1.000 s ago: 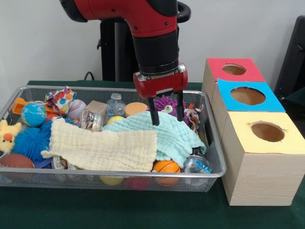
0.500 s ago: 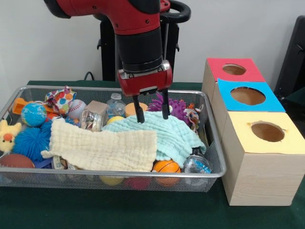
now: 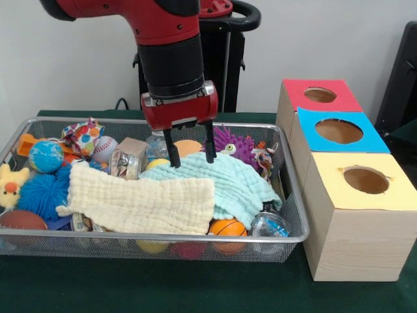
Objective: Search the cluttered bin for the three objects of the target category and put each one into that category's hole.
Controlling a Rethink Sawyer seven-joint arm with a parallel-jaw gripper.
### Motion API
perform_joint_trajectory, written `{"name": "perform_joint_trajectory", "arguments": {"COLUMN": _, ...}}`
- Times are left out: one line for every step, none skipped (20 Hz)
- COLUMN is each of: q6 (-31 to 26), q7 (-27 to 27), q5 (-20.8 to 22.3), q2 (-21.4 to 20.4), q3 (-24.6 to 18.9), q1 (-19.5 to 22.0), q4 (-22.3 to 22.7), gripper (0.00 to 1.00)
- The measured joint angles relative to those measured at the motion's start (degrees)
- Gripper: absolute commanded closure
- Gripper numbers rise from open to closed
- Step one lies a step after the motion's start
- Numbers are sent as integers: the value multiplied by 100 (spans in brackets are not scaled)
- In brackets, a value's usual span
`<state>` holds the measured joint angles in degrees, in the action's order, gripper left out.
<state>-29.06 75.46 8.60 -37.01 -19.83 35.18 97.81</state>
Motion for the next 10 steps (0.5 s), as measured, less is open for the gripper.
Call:
{"name": "perform_joint_trajectory", "arguments": {"q6": -28, "q7": 0, "q5": 0, "q2": 2, "q3": 0, "q1": 8, "q4": -27, "gripper": 0}}
{"name": "perform_joint_trajectory", "arguments": {"q6": -57, "q7": 0, "q5": 0, "q2": 5, "q3": 0, "q1": 16, "q4": -53, "gripper": 0}}
{"name": "perform_joint_trajectory", "arguments": {"q6": -105, "q7": 0, "q5": 0, "q2": 8, "q3": 0, "q1": 34, "q4": -95, "gripper": 0}}
{"name": "perform_joint_trajectory", "arguments": {"q6": -153, "q7": 0, "q5": 0, "q2": 12, "q3": 0, "q1": 51, "q4": -137, "gripper": 0}}
{"name": "perform_joint_trajectory", "arguments": {"q6": -245, "q7": 0, "q5": 1, "q2": 21, "q3": 0, "q1": 87, "q4": -211, "gripper": 0}}
{"name": "perform_joint_trajectory", "arguments": {"q6": -283, "q7": 0, "q5": 1, "q2": 29, "q3": 0, "q1": 104, "q4": -248, "gripper": 0}}
{"name": "perform_joint_trajectory", "arguments": {"q6": -329, "q7": 0, "q5": 2, "q2": 47, "q3": 0, "q1": 122, "q4": -302, "gripper": 0}}
{"name": "perform_joint_trajectory", "arguments": {"q6": -375, "q7": 0, "q5": 2, "q2": 64, "q3": 0, "q1": 140, "q4": -357, "gripper": 0}}
{"name": "perform_joint_trajectory", "arguments": {"q6": -419, "q7": 0, "q5": 2, "q2": 90, "q3": 1, "q1": 154, "q4": -418, "gripper": 0}}
{"name": "perform_joint_trajectory", "arguments": {"q6": -455, "q7": 0, "q5": 4, "q2": 111, "q3": 1, "q1": 164, "q4": -466, "gripper": 0}}
